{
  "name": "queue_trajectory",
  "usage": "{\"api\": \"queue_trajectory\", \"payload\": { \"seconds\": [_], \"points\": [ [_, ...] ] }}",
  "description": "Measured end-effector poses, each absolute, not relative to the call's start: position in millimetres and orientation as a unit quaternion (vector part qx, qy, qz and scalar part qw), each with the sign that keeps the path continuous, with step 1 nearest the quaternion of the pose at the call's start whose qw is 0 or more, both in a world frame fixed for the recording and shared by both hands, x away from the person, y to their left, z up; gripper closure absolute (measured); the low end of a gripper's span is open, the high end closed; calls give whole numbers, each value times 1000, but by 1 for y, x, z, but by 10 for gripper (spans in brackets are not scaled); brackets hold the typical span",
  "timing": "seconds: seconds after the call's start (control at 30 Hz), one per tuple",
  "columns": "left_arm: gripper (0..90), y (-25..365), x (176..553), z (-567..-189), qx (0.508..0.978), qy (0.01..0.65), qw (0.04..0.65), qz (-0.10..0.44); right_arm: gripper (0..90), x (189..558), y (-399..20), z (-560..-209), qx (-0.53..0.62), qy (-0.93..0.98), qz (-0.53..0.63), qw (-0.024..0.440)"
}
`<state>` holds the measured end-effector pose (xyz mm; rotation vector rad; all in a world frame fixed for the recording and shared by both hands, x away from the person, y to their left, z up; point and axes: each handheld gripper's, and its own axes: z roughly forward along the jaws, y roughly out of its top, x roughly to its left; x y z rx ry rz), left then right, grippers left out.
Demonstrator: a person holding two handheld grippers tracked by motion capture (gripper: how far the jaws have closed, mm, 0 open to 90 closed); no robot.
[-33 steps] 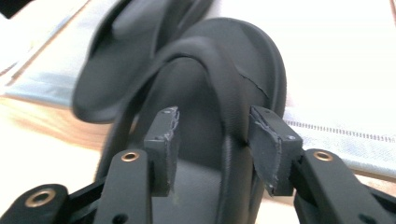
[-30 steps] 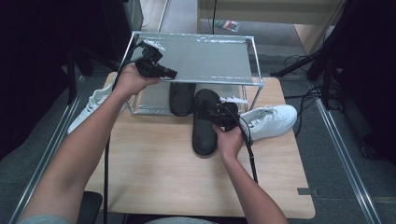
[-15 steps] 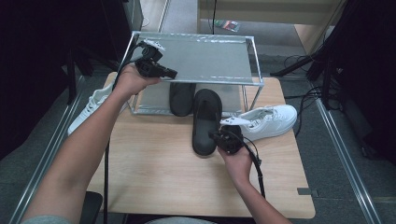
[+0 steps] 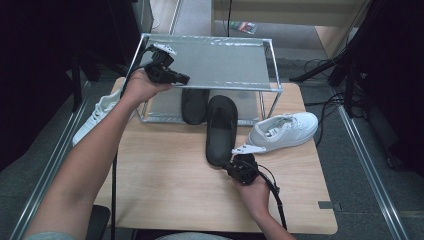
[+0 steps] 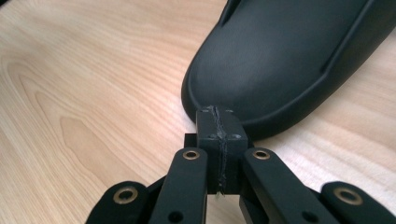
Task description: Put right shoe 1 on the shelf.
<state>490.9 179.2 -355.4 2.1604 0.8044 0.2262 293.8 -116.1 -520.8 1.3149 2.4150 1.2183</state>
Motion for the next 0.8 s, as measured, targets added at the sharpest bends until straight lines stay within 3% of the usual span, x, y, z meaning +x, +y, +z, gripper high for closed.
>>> {"api": "queue_trajectory", "payload": {
  "seconds": [0.8],
  "points": [
    [900, 182, 492, -358, 847, 326, 414, 77, 900, 308, -112, -535, 432, 804, 399, 84]
  ]
}}
